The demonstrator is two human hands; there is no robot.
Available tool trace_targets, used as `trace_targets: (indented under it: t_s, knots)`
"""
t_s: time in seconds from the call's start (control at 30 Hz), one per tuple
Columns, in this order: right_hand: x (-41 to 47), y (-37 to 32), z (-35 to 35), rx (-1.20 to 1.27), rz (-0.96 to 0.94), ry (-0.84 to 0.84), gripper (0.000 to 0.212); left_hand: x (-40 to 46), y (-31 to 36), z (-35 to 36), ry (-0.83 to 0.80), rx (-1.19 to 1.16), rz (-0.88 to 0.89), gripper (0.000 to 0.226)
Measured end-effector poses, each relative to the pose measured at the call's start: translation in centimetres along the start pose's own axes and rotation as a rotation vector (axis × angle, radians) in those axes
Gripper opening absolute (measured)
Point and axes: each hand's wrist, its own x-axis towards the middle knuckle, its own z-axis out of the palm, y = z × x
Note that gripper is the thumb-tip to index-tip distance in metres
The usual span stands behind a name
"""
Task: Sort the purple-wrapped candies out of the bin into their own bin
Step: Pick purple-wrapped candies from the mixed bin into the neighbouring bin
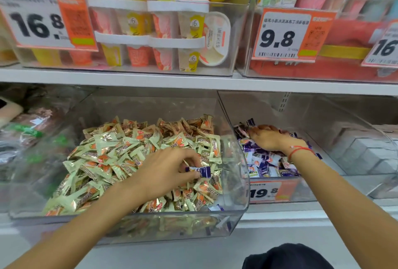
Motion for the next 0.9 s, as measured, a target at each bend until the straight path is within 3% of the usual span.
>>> trace_targets:
  t_s: [0.13,0.27,0.5,0.6,0.67,0.8,0.9]
  knots:
    - [-3.2,-1.4,0.2,0.364,-0.116,0.447,0.036,-0.4,0.9,-0.8,0.154,-0.458,-0.121,0.013]
    - [-10.4,-5.0,0.2,0.756,-0.260,0.842,0.019,-1.2,2.9,-1.9,0.113,-0.860,-0.177,0.024]
    - [-13.7,-10.4,1.4,0.850,-0.473,0.871,0.028,-1.5,6.4,-1.9,0.292,-1.054,-0.087,0.019]
    - [-13.1,-10.1,2.2,0.814,-0.503,0.909,0.029,-1.3,5.7,-1.4,0.284,-0.963,-0.008,0.011]
    - [-13.2,-9.3,2.6,0.884,-0.506,0.899,0.029,-0.6,4.5,-1.1,0.128,-0.766,0.070,0.009]
    - [-13.4,-7.7,2.3,1.086,-0.482,0.934,0.018,1.9,3.0,0.6,-0.456,-0.368,0.173,0.028]
    - [-13.3,-6.8,2.3,1.159,-0.412,0.956,0.018,3.1,3.2,2.5,-0.633,-0.078,0.276,0.033]
